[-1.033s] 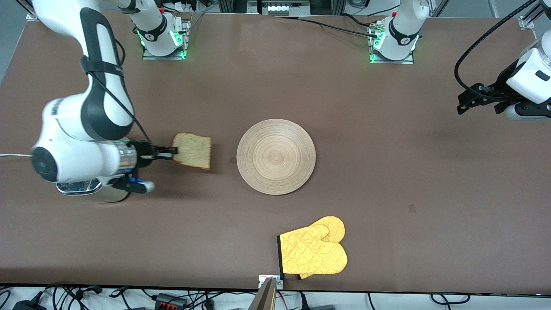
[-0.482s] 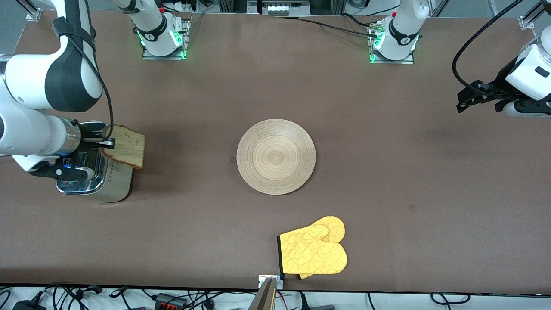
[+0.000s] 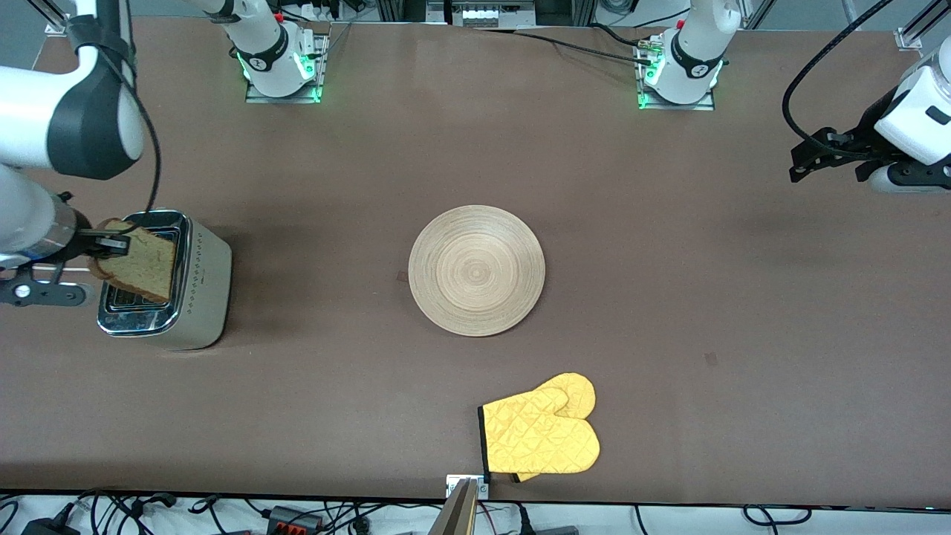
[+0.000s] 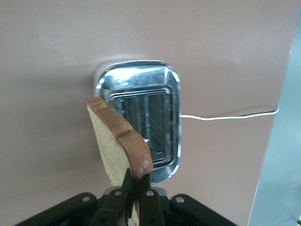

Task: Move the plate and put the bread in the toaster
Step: 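Carry the bread slice with the right gripper above the toaster slot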

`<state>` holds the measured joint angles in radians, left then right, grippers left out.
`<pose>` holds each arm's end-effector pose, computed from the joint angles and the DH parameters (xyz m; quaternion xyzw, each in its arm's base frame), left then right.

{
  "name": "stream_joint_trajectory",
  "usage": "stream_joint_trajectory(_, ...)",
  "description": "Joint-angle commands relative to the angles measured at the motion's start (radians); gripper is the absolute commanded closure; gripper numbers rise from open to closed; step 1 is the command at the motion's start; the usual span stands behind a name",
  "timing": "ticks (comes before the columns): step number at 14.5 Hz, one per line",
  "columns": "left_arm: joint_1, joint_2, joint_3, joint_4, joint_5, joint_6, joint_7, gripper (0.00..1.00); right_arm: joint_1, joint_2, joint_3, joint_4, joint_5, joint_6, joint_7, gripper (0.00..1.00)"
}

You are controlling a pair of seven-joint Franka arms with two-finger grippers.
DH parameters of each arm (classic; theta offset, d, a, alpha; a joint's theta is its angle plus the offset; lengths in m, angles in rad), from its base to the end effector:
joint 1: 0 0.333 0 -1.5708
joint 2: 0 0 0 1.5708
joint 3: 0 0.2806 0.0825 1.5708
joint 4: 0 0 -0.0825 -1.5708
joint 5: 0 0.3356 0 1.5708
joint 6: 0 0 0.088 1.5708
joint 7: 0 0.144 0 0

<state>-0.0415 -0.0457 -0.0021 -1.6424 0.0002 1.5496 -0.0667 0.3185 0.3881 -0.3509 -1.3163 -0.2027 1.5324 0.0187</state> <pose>0.4879 -0.0213 0.5429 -0.9997 -0.0115 0.0235 0.0014 0.5859 -0.0180 0.4601 0.9833 -0.0144 -0.0740 0.1659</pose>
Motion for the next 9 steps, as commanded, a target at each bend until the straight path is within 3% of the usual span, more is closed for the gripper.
stream_joint_trajectory(1,-0.015,0.007,0.004,0.044,0.018,-0.029,0.019,0.0,-0.021,-0.003,0.007,-0.041,-0.018,0.011,-0.011,1.0)
stream_joint_trajectory(4,-0.006,0.018,0.007,0.047,0.015,-0.026,0.128,0.0,-0.029,0.014,0.007,-0.057,-0.015,0.012,0.029,1.0)
stream_joint_trajectory(9,-0.001,0.047,0.013,0.072,0.015,-0.008,0.139,0.0,-0.038,0.014,0.007,-0.058,-0.038,0.008,0.032,1.0)
